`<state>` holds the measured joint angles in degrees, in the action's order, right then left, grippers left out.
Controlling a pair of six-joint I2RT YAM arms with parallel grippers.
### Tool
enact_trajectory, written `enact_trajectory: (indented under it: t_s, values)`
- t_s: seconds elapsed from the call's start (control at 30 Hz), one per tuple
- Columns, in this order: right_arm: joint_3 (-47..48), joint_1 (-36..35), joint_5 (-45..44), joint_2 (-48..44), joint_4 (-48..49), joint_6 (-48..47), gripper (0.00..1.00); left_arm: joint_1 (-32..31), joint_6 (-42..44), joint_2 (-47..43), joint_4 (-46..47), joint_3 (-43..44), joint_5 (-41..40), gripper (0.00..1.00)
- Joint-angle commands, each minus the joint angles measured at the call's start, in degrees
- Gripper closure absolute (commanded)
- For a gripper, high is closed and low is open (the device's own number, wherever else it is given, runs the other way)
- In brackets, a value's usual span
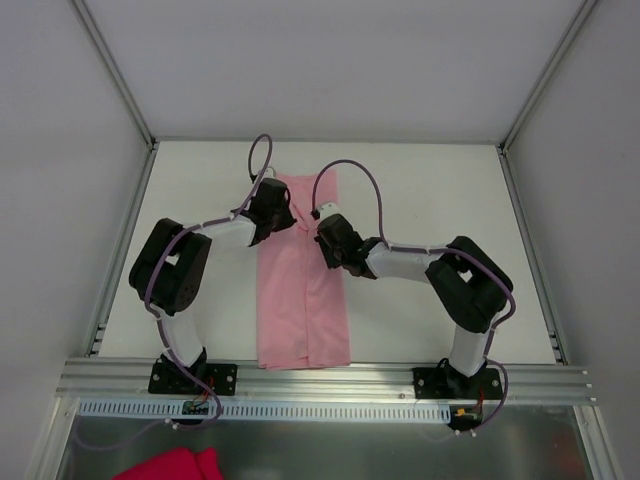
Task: Fold and stack the t-shirts
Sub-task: Grab the bottom of the folded rectangular tshirt with both arms
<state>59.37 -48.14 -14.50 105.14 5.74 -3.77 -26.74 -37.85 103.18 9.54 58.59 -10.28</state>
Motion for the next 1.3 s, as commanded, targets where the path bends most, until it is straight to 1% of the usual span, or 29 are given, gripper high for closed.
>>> enact_trajectory:
  t_s: [0.0, 0.17, 0.2, 0.3, 0.43, 0.5, 0.53, 0.6, 0.67, 0.73, 0.9, 1.0, 1.1, 1.2, 1.27]
  values:
    - [0.4, 0.2, -0.5, -4.3, 0.0, -1.5, 0.99, 1.2, 0.6, 3.3, -1.4, 5.0, 5.3, 1.00]
    - [-2.5, 0.2, -3.2, -9.2, 0.1, -2.0, 0.99, 2.7, 0.9, 7.6, -3.0, 9.4, 7.4, 1.00]
    - [-4.3, 0.2, -3.8, -10.4, 0.6, -1.9, 0.99, 2.9, 0.9, 8.2, -3.9, 10.1, 8.0, 1.00]
    - [-8.3, 0.1, -5.6, -16.9, 1.0, -1.7, 0.99, 3.4, 0.9, 10.3, -5.1, 12.4, 8.2, 1.00]
    - [-13.1, -0.3, -7.6, -28.6, 1.2, -1.2, 0.99, 3.5, 1.5, 12.7, -6.6, 15.8, 8.6, 1.00]
    - [-14.8, -0.5, -8.1, -32.5, 1.0, -1.0, 0.99, 4.0, 1.6, 14.2, -7.6, 17.4, 9.2, 1.00]
    - [-16.3, -0.7, -8.9, -36.2, 0.9, -1.0, 0.99, 4.2, 1.8, 15.6, -8.7, 19.4, 10.1, 1.00]
    - [-17.4, -1.0, -9.1, -39.6, 0.3, -0.9, 0.99, 4.6, 1.9, 17.3, -9.2, 21.4, 12.6, 1.00]
    - [-18.2, -1.3, -9.2, -42.7, -0.5, -1.0, 0.99, 4.7, 2.4, 20.1, -11.6, 25.2, 15.0, 1.00]
    - [-18.2, -1.6, -9.7, -43.4, -1.2, -1.1, 0.99, 4.6, 2.7, 22.3, -12.6, 28.8, 16.2, 1.00]
    - [-18.2, -2.3, -11.4, -42.1, -1.3, -1.4, 0.99, 4.7, 3.6, 24.6, -16.3, 34.2, 16.3, 1.00]
    - [-18.0, -2.5, -11.3, -41.2, -1.3, -1.4, 0.99, 4.8, 4.5, 27.6, -19.3, 41.2, 17.3, 1.00]
    - [-18.0, -2.9, -11.7, -41.0, -1.3, -1.4, 0.99, 4.7, 4.8, 29.8, -19.6, 44.0, 19.3, 1.00]
    - [-18.1, -3.2, -11.8, -40.5, -1.1, -1.2, 0.99, 4.7, 5.0, 29.5, -17.6, 43.2, 20.9, 1.00]
    - [-18.2, -3.6, -11.9, -39.5, -0.8, -1.0, 0.99, 4.6, 5.6, 27.0, -15.9, 41.6, 22.7, 1.00]
